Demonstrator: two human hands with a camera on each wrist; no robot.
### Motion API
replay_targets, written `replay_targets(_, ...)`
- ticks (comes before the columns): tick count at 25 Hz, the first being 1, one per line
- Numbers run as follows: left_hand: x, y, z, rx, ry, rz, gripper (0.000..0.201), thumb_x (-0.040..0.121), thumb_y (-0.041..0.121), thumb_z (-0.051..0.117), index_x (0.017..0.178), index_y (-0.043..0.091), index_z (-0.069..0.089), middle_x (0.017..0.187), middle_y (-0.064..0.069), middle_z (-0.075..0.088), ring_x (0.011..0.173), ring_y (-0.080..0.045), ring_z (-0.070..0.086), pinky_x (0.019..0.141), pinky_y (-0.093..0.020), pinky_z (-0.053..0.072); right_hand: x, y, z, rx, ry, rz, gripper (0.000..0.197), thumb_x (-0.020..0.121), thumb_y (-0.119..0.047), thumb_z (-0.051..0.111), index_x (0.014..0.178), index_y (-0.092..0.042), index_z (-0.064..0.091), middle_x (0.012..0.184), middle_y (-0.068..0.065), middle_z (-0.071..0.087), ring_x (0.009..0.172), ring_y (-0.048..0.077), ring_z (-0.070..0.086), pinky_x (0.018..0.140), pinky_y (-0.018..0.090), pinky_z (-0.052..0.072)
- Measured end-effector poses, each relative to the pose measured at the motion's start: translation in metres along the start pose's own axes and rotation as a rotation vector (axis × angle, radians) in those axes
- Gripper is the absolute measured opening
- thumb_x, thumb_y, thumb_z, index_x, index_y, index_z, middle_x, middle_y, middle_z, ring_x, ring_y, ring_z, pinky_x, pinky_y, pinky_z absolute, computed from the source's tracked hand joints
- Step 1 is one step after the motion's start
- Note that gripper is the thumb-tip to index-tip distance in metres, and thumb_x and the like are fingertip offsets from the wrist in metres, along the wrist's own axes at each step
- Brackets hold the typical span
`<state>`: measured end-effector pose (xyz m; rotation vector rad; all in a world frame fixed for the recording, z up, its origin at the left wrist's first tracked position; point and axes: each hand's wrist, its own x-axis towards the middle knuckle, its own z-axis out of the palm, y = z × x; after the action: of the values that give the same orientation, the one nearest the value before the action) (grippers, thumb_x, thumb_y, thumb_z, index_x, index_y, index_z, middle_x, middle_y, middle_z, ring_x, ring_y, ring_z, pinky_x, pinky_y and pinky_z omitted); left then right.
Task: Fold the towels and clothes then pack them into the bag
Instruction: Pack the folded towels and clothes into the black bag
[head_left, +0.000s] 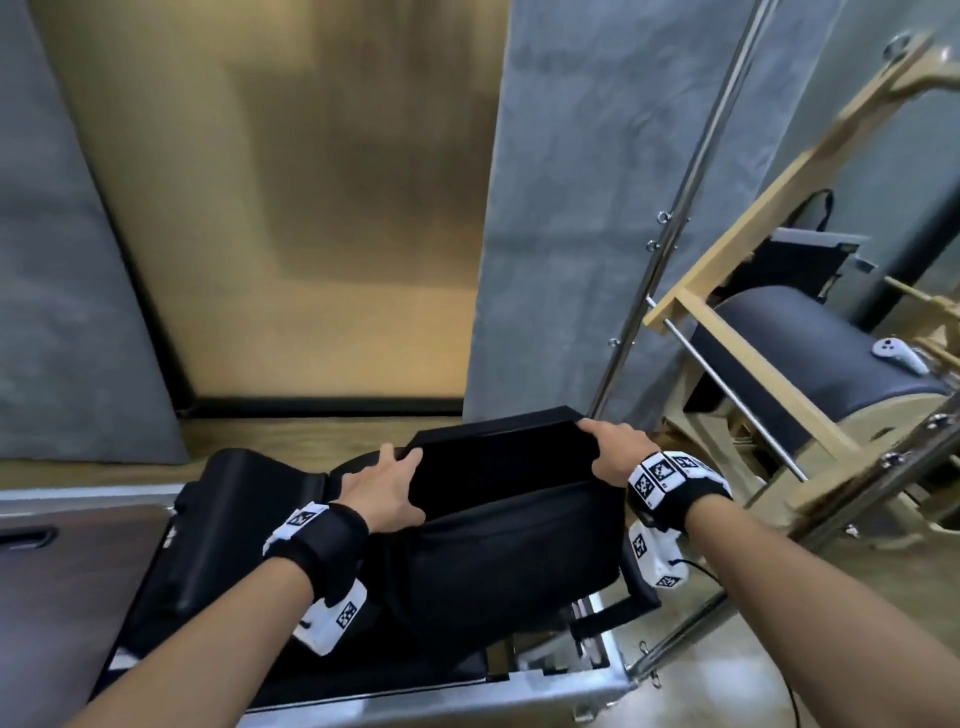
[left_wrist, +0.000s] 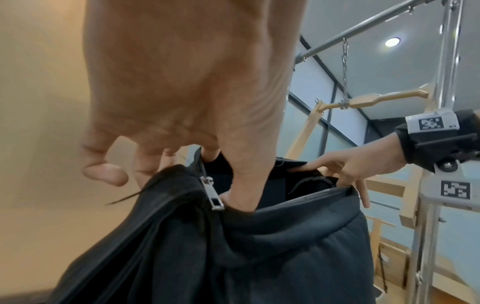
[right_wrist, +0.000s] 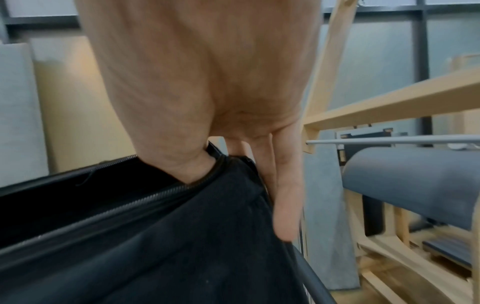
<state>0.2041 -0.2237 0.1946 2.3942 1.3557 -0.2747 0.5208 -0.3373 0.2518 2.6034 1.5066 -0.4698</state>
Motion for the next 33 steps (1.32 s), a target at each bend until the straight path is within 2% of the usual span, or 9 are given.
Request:
replay_targets(5, -0.066, -0.026, -0.005, -0.018, 0.172, -0.141, 0.071, 0.087, 0.044, 0.051, 0.155, 0.035, 0.032, 0.131, -0.009, 0.040, 0.101, -0.039, 0.065, 0.096, -0.048, 0.039, -0.008, -0.046, -0.011, -0.022, 0.096, -0.097, 0.071, 0.088, -0.014, 0.054, 0.153, -0.042, 0.042, 0.143, 0.011, 0.059, 0.125, 0.037, 0.061, 0.100, 0.044, 0.053)
replay_targets(8, -0.106, -0.051, -0.012, -0.044, 0.283, -0.224, 0.069, 0.086, 0.044, 0.046, 0.154, 0.037, 0.035, 0.130, -0.010, 0.043, 0.101, -0.041, 0.066, 0.093, -0.046, 0.040, -0.008, -0.088, -0.019, 0.023, 0.164, -0.154, 0.062, 0.088, -0.013, 0.056, 0.145, -0.036, 0.055, 0.139, 0.012, 0.061, 0.124, 0.038, 0.061, 0.100, 0.044, 0.052)
replay_targets(13, -0.178, -0.115, -0.034, -0.033, 0.462, -0.396, 0.068, 0.088, 0.039, 0.049, 0.154, 0.040, 0.036, 0.128, -0.009, 0.044, 0.098, -0.041, 0.068, 0.094, -0.045, 0.040, -0.034, -0.193, -0.038, 0.039, 0.225, -0.319, 0.060, 0.086, -0.010, 0.054, 0.141, -0.033, 0.059, 0.133, 0.012, 0.065, 0.118, 0.038, 0.063, 0.094, 0.043, 0.053)
replay_targets(17, -0.226, -0.170, -0.060, -0.062, 0.539, -0.471, 0.066, 0.086, 0.036, 0.049, 0.150, 0.043, 0.039, 0.120, -0.006, 0.043, 0.092, -0.039, 0.066, 0.085, -0.043, 0.035, -0.058, -0.275, -0.052, 0.032, 0.267, -0.406, 0.058, 0.087, -0.011, 0.054, 0.140, -0.033, 0.059, 0.127, 0.010, 0.067, 0.114, 0.034, 0.064, 0.091, 0.039, 0.052)
replay_targets(20, -0.272, -0.227, -0.082, -0.063, 0.611, -0.523, 0.062, 0.084, 0.037, 0.050, 0.145, 0.043, 0.043, 0.117, -0.005, 0.045, 0.090, -0.038, 0.067, 0.088, -0.042, 0.041, -0.084, -0.350, -0.063, 0.049, 0.307, -0.479, 0.058, 0.087, -0.010, 0.053, 0.140, -0.032, 0.060, 0.126, 0.011, 0.067, 0.113, 0.036, 0.065, 0.094, 0.041, 0.053)
replay_targets(24, -0.328, -0.302, -0.097, -0.040, 0.650, -0.545, 0.062, 0.080, 0.043, 0.044, 0.142, 0.045, 0.044, 0.110, -0.001, 0.043, 0.087, -0.037, 0.066, 0.083, -0.042, 0.038, -0.118, -0.441, -0.060, 0.052, 0.337, -0.521, 0.055, 0.089, -0.012, 0.053, 0.139, -0.033, 0.061, 0.128, 0.011, 0.066, 0.115, 0.035, 0.063, 0.094, 0.039, 0.051)
replay_targets(27, -0.365, -0.358, -0.101, -0.022, 0.676, -0.554, 0.066, 0.079, 0.047, 0.040, 0.145, 0.045, 0.042, 0.114, -0.004, 0.050, 0.089, -0.039, 0.067, 0.083, -0.043, 0.038, -0.142, -0.506, -0.050, 0.054, 0.362, -0.541, 0.054, 0.089, -0.011, 0.053, 0.137, -0.034, 0.062, 0.126, 0.010, 0.068, 0.113, 0.035, 0.065, 0.089, 0.037, 0.051)
replay_targets(29, -0.386, -0.390, -0.098, -0.016, 0.706, -0.548, 0.069, 0.082, 0.046, 0.045, 0.150, 0.040, 0.040, 0.117, -0.005, 0.056, 0.091, -0.040, 0.068, 0.084, -0.043, 0.043, -0.156, -0.548, -0.040, 0.063, 0.366, -0.556, 0.055, 0.090, -0.008, 0.053, 0.137, -0.033, 0.063, 0.125, 0.011, 0.069, 0.112, 0.036, 0.065, 0.089, 0.038, 0.052)
replay_targets(33, -0.415, -0.426, -0.077, -0.096, 0.720, -0.496, 0.070, 0.087, 0.042, 0.055, 0.154, 0.030, 0.039, 0.115, -0.005, 0.061, 0.097, -0.042, 0.066, 0.081, -0.043, 0.049, -0.170, -0.621, -0.019, 0.051, 0.354, -0.594, 0.058, 0.091, 0.001, 0.050, 0.140, -0.027, 0.063, 0.129, 0.015, 0.068, 0.117, 0.039, 0.064, 0.098, 0.045, 0.053)
